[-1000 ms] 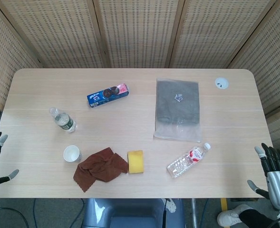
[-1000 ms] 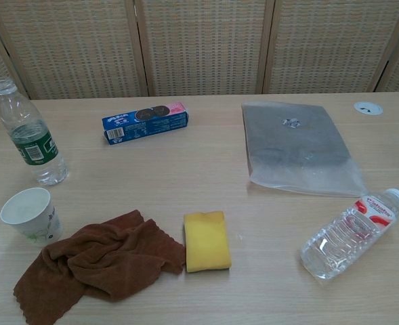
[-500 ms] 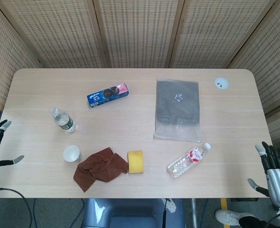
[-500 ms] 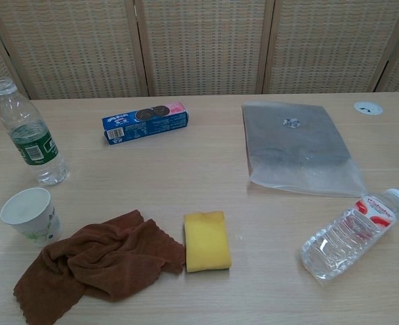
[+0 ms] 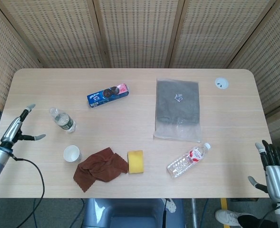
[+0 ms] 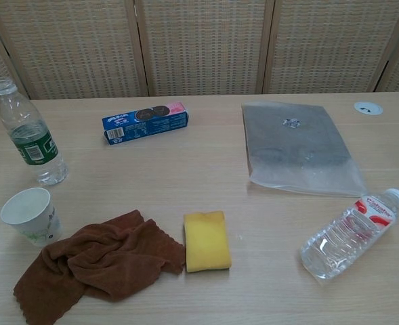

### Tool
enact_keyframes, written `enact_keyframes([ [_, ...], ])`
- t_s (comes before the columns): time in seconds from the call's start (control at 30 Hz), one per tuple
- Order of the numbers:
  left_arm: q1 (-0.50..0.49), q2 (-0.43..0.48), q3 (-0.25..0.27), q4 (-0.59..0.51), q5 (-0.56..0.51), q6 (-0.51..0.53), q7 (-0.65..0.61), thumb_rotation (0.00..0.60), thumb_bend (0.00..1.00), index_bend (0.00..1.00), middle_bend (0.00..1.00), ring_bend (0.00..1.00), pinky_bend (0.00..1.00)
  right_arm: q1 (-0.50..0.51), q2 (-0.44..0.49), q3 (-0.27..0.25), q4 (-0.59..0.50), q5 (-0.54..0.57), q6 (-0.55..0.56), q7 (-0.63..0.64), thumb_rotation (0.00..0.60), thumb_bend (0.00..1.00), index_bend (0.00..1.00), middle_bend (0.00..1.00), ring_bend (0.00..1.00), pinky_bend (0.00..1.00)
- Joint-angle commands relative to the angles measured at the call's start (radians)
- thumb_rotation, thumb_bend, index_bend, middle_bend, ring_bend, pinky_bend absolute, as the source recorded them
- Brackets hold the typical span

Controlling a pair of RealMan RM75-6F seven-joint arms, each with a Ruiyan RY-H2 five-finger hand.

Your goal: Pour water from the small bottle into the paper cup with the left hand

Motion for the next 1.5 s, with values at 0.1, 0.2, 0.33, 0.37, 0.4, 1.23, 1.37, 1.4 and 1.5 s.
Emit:
enact_keyframes([
  [0.1,-0.047,-0.063,0.013,0.068,0.005,-0.047,-0.053,0.600,0.00,0.00,0.00,0.00,0.00,0.004,-0.004,0.003,0.003,0.011,-0.009,-0.005,0.600,0.00,0.01,0.00,0.00,0.00],
  [0.2,-0.075,-0.097,0.010,0.099,-0.017,-0.098,-0.067,0.600,0.00,0.00,0.00,0.00,0.00,0.007,-0.006,0.003,0.004,0.014,-0.014,-0.010,0.600,0.00,0.01,0.00,0.00,0.00],
  [0.33,-0.108,-0.132,0.001,0.118,-0.036,-0.141,-0.089,0.600,0.00,0.00,0.00,0.00,0.00,0.011,-0.009,0.003,0.004,0.021,-0.022,-0.017,0.600,0.00,0.01,0.00,0.00,0.00],
  [0.37,-0.113,-0.140,-0.002,0.121,-0.040,-0.145,-0.094,0.600,0.00,0.00,0.00,0.00,0.00,0.011,-0.009,0.004,0.004,0.023,-0.023,-0.017,0.600,0.00,0.01,0.00,0.00,0.00],
  [0.4,-0.118,-0.146,-0.004,0.125,-0.042,-0.148,-0.099,0.600,0.00,0.00,0.00,0.00,0.00,0.011,-0.009,0.004,0.005,0.025,-0.024,-0.016,0.600,0.00,0.01,0.00,0.00,0.00],
  [1.23,-0.181,-0.313,-0.030,0.287,-0.091,-0.186,-0.183,0.600,0.13,0.06,0.02,0.00,0.00,0.019,-0.004,0.013,0.024,0.068,-0.050,0.019,0.600,0.00,0.01,0.00,0.00,0.00],
  [1.37,-0.177,-0.331,-0.040,0.311,-0.108,-0.185,-0.178,0.600,0.23,0.34,0.21,0.01,0.00,0.021,-0.004,0.013,0.025,0.069,-0.052,0.021,0.600,0.00,0.01,0.00,0.00,0.00],
  [1.4,-0.176,-0.335,-0.043,0.316,-0.112,-0.185,-0.178,0.600,0.25,0.38,0.24,0.03,0.00,0.022,-0.004,0.013,0.024,0.069,-0.053,0.021,0.600,0.00,0.01,0.00,0.00,0.00],
  [1.5,-0.174,-0.340,-0.050,0.321,-0.120,-0.185,-0.185,0.600,0.30,0.46,0.33,0.11,0.06,0.023,-0.004,0.012,0.023,0.068,-0.054,0.021,0.600,0.00,0.02,0.00,0.00,0.00],
])
